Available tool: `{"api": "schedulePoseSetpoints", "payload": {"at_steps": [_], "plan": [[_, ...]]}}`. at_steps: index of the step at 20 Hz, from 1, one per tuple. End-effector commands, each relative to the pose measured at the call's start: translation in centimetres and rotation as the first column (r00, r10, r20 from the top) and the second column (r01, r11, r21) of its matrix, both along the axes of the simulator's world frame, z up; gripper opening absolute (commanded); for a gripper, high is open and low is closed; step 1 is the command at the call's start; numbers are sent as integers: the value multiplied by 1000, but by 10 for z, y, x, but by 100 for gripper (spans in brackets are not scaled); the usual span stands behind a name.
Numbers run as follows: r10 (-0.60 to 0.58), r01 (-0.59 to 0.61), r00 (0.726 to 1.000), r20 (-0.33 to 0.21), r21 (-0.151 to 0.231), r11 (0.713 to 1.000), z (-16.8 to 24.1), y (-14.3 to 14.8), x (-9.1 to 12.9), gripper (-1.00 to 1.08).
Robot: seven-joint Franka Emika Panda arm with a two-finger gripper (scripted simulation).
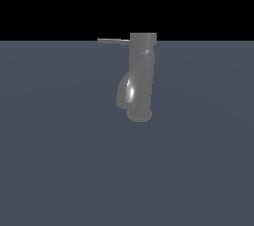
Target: Turn on the faucet by rotating a designated handle.
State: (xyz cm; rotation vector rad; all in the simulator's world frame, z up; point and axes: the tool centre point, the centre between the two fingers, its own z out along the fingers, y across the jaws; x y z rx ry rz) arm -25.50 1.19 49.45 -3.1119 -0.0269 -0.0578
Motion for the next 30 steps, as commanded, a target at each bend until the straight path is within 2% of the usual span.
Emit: {"api": "schedulePoseSetpoints", "payload": {"at_steps": [1,9,18,24,30], "plan": [[0,0,1000,0,0,1000,0,0,0,-100],[-35,35,999,-1,0,999,-4,7,4,-100],[-156,156,988,-5,2,988,-18,31,19,-100],[-279,279,960,-10,3,960,-33,53,37,-100],[-402,402,916,-15,4,916,-48,74,60,-100]]}}
